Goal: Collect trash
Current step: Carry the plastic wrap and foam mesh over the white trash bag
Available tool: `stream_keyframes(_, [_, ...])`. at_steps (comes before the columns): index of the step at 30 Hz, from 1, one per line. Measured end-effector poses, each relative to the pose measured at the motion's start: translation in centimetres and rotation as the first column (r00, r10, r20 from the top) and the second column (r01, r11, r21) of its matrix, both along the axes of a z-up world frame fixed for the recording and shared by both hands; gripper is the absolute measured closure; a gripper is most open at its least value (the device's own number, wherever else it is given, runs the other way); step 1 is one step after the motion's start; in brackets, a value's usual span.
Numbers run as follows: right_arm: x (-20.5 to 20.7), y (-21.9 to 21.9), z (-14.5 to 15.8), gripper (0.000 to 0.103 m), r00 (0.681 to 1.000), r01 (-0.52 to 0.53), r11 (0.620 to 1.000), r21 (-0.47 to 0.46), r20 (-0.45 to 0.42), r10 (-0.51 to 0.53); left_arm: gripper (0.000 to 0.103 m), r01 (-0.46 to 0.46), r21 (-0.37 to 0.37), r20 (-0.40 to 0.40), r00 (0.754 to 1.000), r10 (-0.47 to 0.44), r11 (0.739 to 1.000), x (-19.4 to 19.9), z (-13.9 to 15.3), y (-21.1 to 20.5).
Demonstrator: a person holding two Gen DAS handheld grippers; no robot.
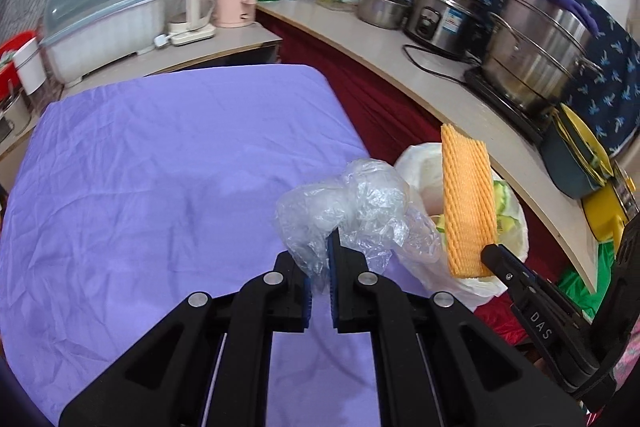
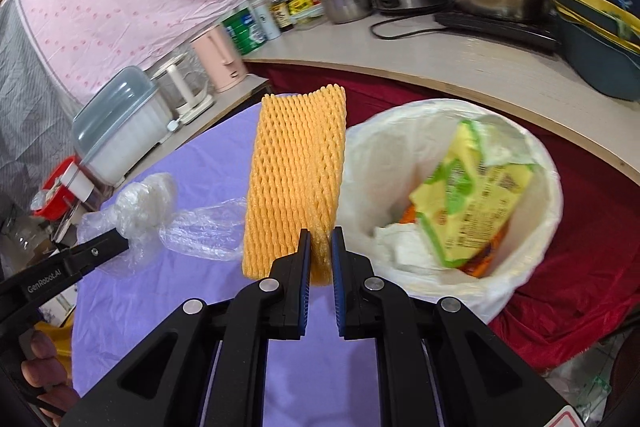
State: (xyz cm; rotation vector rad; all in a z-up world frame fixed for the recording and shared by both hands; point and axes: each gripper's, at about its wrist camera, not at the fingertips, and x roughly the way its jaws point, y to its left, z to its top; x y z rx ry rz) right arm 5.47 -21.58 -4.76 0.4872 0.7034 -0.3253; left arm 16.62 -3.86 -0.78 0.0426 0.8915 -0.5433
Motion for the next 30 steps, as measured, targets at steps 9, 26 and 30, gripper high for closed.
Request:
stream_keyframes(9, [-2.0,-5.4,-0.7,0.093,0.996,0.078,0.996,0.03,-0.036,-0.077,0.097,0.086,0.019,0.017,0.996,-0.086,0.996,-1.4,0.4,-5.4])
stream_keyframes(26, [-5.2,-10.8,-1.1,0.093,0.977,0.214,0.976,0.044,-0.018,-0.214,0.095,0.242,0.116,-0.025,0.97,-0.241,0.963,-0.7,-3.0,-16.5])
stream_keyframes(30, [-5.6,-11.3,-1.2,0.093,0.974,0.224,0.974,0.043,-0.019,-0.224,0.082,0.237,0.113,-0.012,0.971,-0.237,0.965,0.0,-3.3,-18.1])
